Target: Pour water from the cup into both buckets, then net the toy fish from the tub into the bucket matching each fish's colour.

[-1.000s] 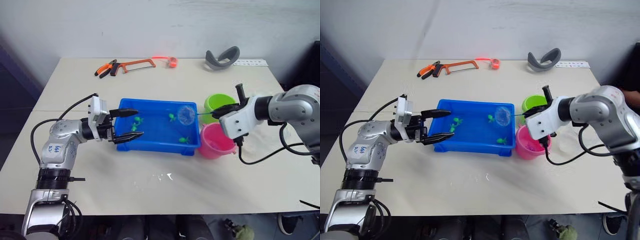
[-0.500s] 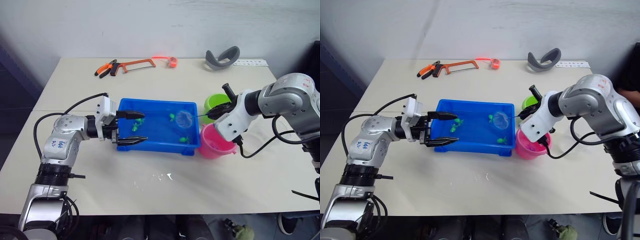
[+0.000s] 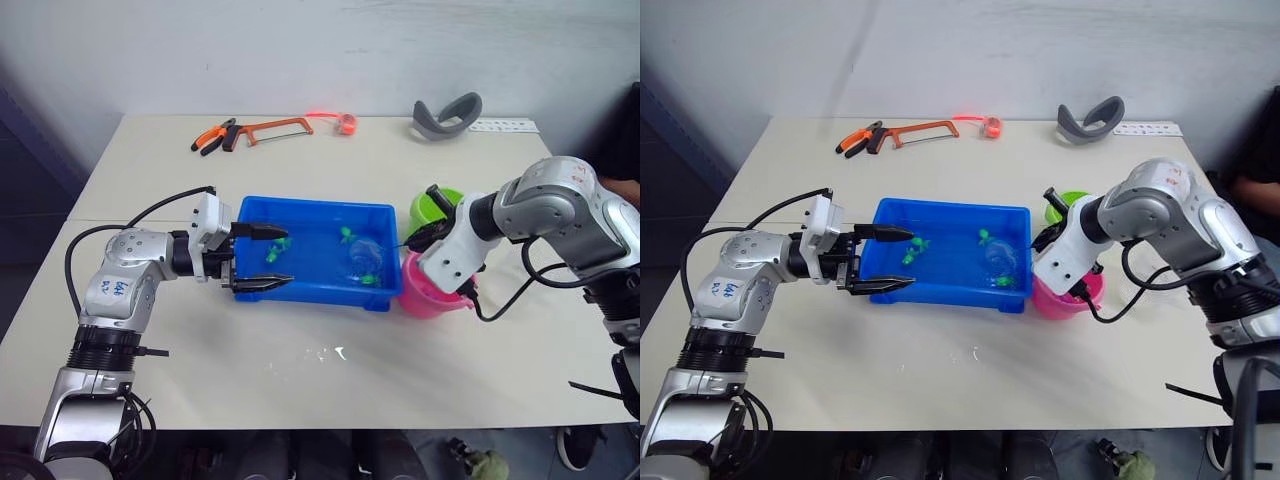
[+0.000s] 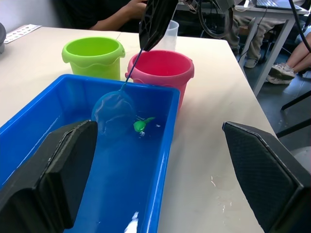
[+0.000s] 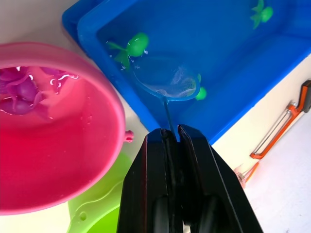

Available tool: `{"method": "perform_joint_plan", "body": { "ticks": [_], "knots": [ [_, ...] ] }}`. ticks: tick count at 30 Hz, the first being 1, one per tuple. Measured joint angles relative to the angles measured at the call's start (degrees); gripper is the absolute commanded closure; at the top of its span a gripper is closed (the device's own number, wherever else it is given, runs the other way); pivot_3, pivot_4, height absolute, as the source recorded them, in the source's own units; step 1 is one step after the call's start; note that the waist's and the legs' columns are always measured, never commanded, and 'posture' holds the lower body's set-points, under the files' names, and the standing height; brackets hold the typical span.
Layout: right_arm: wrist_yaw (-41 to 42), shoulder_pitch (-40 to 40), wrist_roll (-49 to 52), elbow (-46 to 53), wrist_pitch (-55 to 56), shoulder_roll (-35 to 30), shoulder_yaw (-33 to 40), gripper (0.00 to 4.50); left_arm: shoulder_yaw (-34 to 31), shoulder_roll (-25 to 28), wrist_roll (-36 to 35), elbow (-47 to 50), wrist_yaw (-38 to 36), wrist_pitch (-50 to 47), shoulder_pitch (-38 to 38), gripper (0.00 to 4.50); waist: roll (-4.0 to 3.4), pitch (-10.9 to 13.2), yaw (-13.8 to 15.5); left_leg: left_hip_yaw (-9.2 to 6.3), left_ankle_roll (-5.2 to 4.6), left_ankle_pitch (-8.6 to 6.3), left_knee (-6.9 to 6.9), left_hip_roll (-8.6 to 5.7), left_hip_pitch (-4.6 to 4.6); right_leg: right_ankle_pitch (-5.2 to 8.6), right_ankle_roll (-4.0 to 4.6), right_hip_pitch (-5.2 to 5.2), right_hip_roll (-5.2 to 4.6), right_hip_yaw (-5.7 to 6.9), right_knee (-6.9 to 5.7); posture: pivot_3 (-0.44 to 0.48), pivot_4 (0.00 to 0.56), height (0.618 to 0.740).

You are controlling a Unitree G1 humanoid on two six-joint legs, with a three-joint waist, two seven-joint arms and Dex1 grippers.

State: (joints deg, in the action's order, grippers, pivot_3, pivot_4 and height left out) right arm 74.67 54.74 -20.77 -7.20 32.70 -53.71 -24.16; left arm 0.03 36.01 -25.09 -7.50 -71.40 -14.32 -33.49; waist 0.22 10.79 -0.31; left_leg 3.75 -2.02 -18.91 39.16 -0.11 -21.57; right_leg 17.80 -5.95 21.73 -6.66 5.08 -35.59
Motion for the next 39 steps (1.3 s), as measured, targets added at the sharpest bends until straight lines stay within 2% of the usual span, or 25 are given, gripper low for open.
{"method": "perform_joint_plan", "body": {
  "ticks": [5,12,19,25,39],
  "knots": [
    [3.82,-2.13,2.16,0.69,-1.22,-0.67,-0.16,4.50,-0.06,-0.05,-0.10,-0.04,0.00,0.09,0.01,0.03,0.00,0.00,0.18,-0.01,0.00,0.00,0.00,-0.01,0.00,0.00,0.00,-0.01,-0.02,0.02,0.01,0.000,0.150,0.740],
    [8.73,-4.58,8.52,4.72,-8.87,-0.84,-0.02,4.50,-0.12,-0.02,-0.34,-0.03,-0.04,0.14,0.13,0.03,0.00,0.00,0.16,-0.06,0.00,0.00,0.01,-0.01,0.00,0.00,0.00,-0.04,-0.03,0.05,0.01,0.000,0.150,0.740],
    [12.01,-7.06,17.10,9.82,-30.39,-0.31,3.58,4.50,-0.41,0.21,-0.37,-0.01,-0.37,0.14,0.66,0.03,0.00,0.00,0.12,-0.09,0.01,-0.01,0.01,0.03,0.00,0.00,0.00,-0.04,-0.04,0.06,0.02,0.000,0.150,0.740],
    [11.28,-8.04,22.45,11.74,-46.78,0.80,6.08,4.50,-1.31,0.37,-0.38,0.00,-0.60,0.14,0.99,0.03,0.00,0.00,0.12,-0.11,0.03,-0.02,0.00,0.02,0.00,0.00,0.01,-0.04,-0.07,0.06,0.04,0.000,0.150,0.740],
    [5.28,-11.85,29.13,4.82,-56.28,4.92,12.70,4.50,-1.78,0.78,-0.38,0.74,-0.55,0.02,2.61,0.03,-0.02,0.01,0.07,-0.08,0.04,-0.04,-0.03,0.03,0.00,0.00,0.01,-0.02,-0.05,0.07,0.04,0.000,0.150,0.740]
  ]
}}
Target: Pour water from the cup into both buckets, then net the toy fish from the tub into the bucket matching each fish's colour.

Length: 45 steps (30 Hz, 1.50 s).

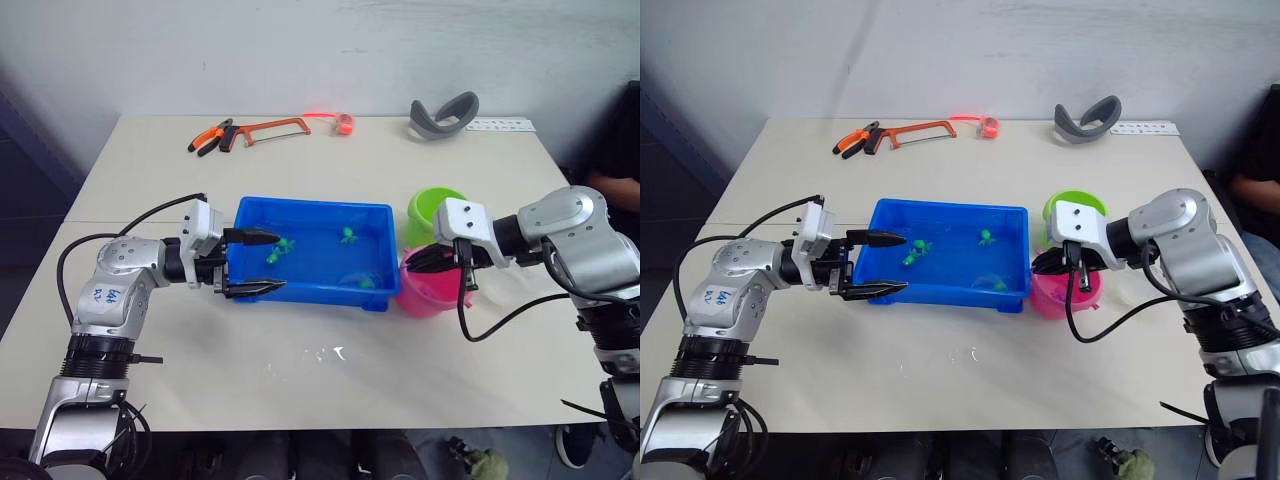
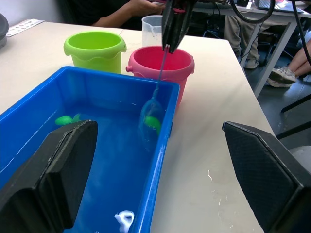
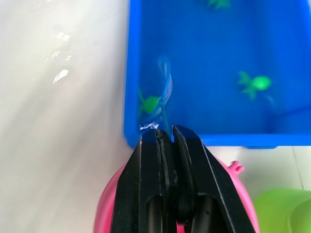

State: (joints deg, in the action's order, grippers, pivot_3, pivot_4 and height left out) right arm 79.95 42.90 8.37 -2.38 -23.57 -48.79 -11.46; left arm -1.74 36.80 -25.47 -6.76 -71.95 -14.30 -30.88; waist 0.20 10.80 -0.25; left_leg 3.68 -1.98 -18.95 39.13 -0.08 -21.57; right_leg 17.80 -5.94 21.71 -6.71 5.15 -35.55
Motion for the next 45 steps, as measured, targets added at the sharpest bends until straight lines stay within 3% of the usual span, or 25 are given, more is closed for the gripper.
{"method": "perform_joint_plan", "body": {
  "ticks": [31,40,45],
  "knots": [
    [-16.59,-2.21,18.29,5.01,-38.70,-0.03,12.88,4.50,-0.01,0.12,-0.06,1.86,0.23,-1.75,0.21,0.03,-0.09,0.05,0.06,-0.05,0.01,-0.06,-0.12,0.00,-0.03,0.00,0.00,0.02,-0.08,-0.02,0.14,0.000,0.150,0.740],
    [-29.40,-6.95,29.02,13.67,-56.10,7.75,30.32,4.50,-0.04,-0.01,-0.13,2.11,0.80,-1.85,0.38,0.03,-0.11,0.07,0.18,-0.10,0.00,-0.07,-0.18,0.00,-0.10,0.00,0.00,0.03,-0.09,-0.02,0.22,0.000,0.150,0.740],
    [-35.65,-12.37,30.15,20.37,-61.63,7.18,32.27,4.50,-0.09,-0.85,-1.11,2.02,1.34,-1.87,0.28,0.03,-0.13,0.07,0.15,-0.11,-0.04,-0.10,-0.19,-0.01,-0.14,0.00,0.00,0.04,-0.11,-0.02,0.28,0.000,0.150,0.740]
  ]
}}
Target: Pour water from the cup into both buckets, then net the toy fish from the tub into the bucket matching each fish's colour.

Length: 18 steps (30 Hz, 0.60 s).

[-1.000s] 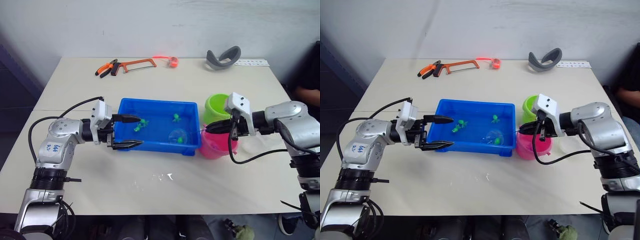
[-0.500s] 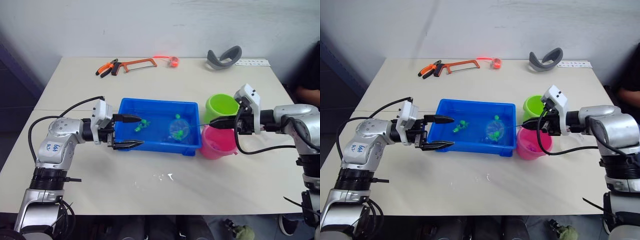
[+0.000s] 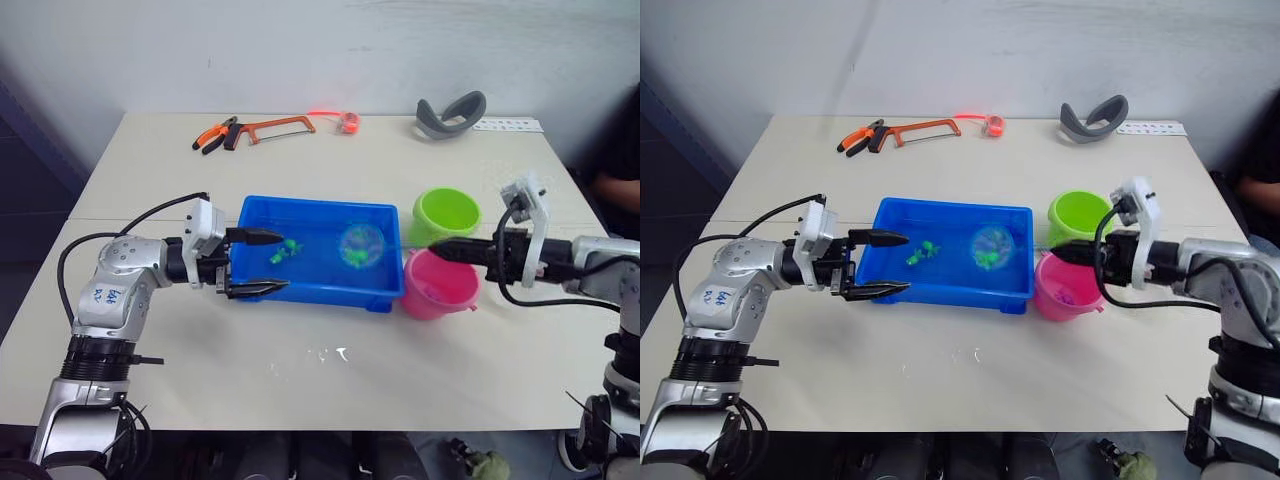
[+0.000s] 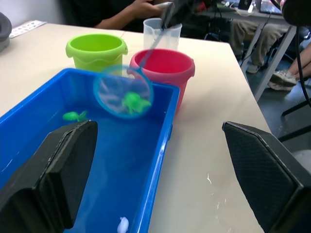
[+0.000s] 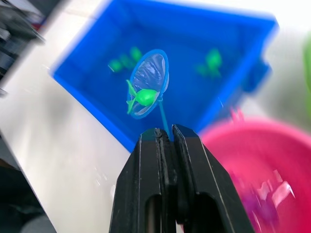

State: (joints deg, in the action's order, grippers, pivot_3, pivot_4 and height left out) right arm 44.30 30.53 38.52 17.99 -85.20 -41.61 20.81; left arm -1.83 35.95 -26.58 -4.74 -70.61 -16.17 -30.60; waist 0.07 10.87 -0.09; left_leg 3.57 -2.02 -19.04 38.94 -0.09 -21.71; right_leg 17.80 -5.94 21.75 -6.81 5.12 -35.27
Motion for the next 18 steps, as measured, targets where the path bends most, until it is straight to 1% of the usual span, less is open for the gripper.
{"method": "perform_joint_plan", "body": {
  "ticks": [1,4,5,8,10,14,18],
  "knots": [
    [-0.32,-0.40,0.13,0.53,0.17,0.32,0.12,4.50,-0.03,-0.01,-0.05,-0.08,0.06,0.00,-0.01,0.03,0.00,0.00,0.00,0.01,0.00,0.00,0.00,0.00,0.00,0.00,0.00,0.00,0.01,0.00,0.00,0.000,0.150,0.740],
    [-3.63,-1.09,2.51,3.30,0.11,6.18,7.32,4.50,0.00,-0.98,-0.19,-0.26,0.86,-0.38,-1.01,0.03,-0.03,0.02,0.01,0.01,0.01,0.00,-0.02,0.00,0.00,0.00,0.00,0.01,0.04,0.00,-0.03,0.000,0.150,0.740],
    [-4.73,-1.92,3.23,4.41,-0.07,6.97,9.38,4.50,0.07,-1.27,-0.29,-0.26,1.03,-0.69,-1.58,0.03,-0.03,0.02,0.02,0.01,0.01,0.00,-0.03,0.00,-0.01,0.00,0.00,0.02,0.05,0.01,-0.03,0.000,0.150,0.740],
    [-6.45,-3.01,4.59,5.74,-1.54,8.33,12.33,4.50,-0.01,-1.20,-0.35,-0.38,1.02,-0.87,-1.70,0.03,-0.04,0.02,0.01,0.03,0.00,0.00,-0.05,-0.01,-0.03,0.00,0.00,0.04,0.06,0.01,-0.02,0.000,0.150,0.740],
    [-7.31,-3.02,7.37,6.88,-4.43,10.67,15.82,4.50,0.09,-1.36,-0.35,-0.62,0.96,-1.15,-2.20,0.03,-0.04,0.02,0.03,0.03,0.00,0.00,-0.04,-0.01,-0.06,0.00,0.00,0.09,0.08,0.00,-0.05,0.000,0.150,0.740],
    [-10.59,-2.31,10.72,6.84,-6.94,11.96,20.44,4.50,0.12,-2.18,-0.40,-0.89,1.08,-1.71,-4.62,0.03,-0.04,0.02,0.15,0.03,-0.03,0.02,0.04,-0.02,-0.24,0.00,0.00,0.24,0.07,0.00,-0.12,0.000,0.150,0.740],
    [-15.65,-2.28,15.80,5.74,-7.03,11.64,23.79,4.50,0.13,-3.67,-0.52,-1.44,2.00,-2.84,-6.86,0.03,-0.04,0.02,0.11,0.12,-0.05,0.08,0.07,-0.08,-0.59,0.00,-0.01,0.69,0.08,-0.06,-0.32,0.000,0.150,0.740]
  ]
}}
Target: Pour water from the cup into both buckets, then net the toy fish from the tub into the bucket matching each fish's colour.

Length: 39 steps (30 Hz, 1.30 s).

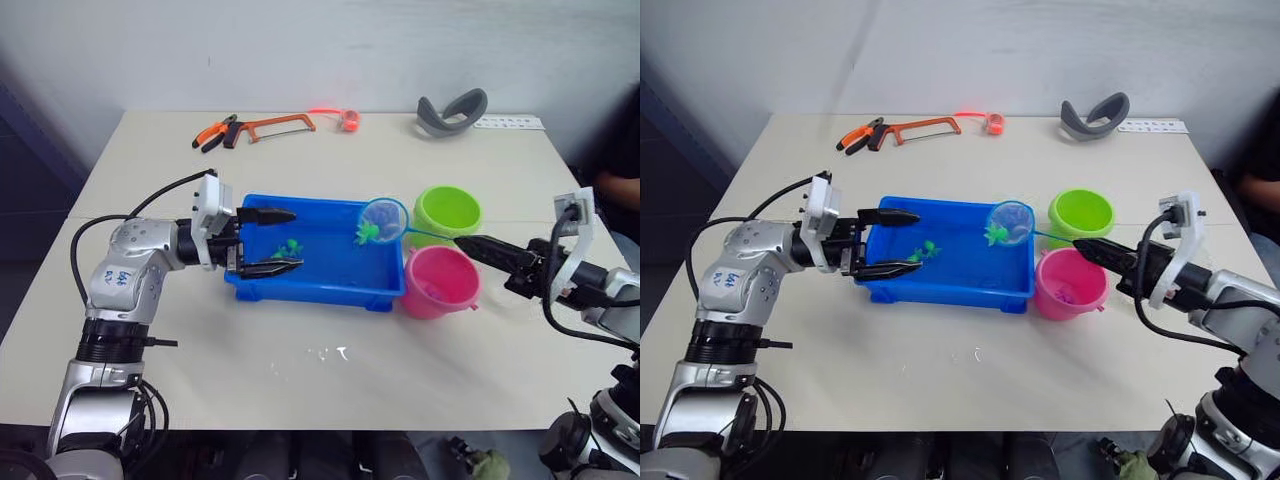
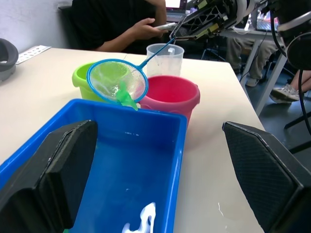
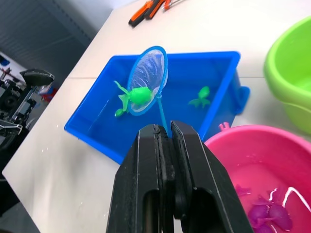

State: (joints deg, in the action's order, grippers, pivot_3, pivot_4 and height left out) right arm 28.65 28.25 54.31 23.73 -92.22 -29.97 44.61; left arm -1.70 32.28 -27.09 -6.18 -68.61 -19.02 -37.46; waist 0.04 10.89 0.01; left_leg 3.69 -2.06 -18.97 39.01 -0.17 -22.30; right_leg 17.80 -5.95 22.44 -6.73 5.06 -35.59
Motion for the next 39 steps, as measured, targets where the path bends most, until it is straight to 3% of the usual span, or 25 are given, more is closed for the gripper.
{"method": "perform_joint_plan", "body": {
  "ticks": [10,19,28,39],
  "knots": [
    [-15.33,-1.10,15.64,-9.62,0.00,-4.92,6.54,4.50,0.07,-1.72,0.01,-1.37,1.25,-0.93,-0.78,0.03,0.00,0.00,-0.02,0.11,-0.11,0.11,0.01,-0.04,-0.02,-0.02,-0.03,0.03,0.06,-0.07,-0.06,0.000,0.150,0.740],
    [-23.96,0.98,14.13,-17.57,3.28,-10.40,9.10,4.50,0.76,-4.86,0.45,-1.41,6.08,-3.04,-4.40,0.03,0.00,0.00,0.18,0.12,-0.13,0.14,0.01,-0.07,-0.05,-0.03,-0.06,0.04,0.07,-0.08,-0.04,0.000,0.150,0.740],
    [-18.78,-3.24,6.85,-18.52,14.90,-12.41,0.28,4.50,3.81,-8.20,3.19,-1.78,9.82,-2.61,-6.70,0.03,0.00,0.00,0.16,0.16,-0.11,0.15,0.00,-0.06,-0.05,-0.03,-0.07,0.06,0.18,-0.08,-0.05,0.000,0.150,0.740],
    [-4.75,-15.90,-13.56,-12.23,43.20,-17.12,-14.12,4.50,4.99,-9.73,4.52,-4.03,9.45,-0.45,-6.68,0.03,0.00,0.00,0.94,0.18,-0.11,0.18,0.05,-0.09,-0.03,-0.06,-0.12,0.05,0.23,-0.01,-0.04,0.000,0.150,0.740]
  ]
}}
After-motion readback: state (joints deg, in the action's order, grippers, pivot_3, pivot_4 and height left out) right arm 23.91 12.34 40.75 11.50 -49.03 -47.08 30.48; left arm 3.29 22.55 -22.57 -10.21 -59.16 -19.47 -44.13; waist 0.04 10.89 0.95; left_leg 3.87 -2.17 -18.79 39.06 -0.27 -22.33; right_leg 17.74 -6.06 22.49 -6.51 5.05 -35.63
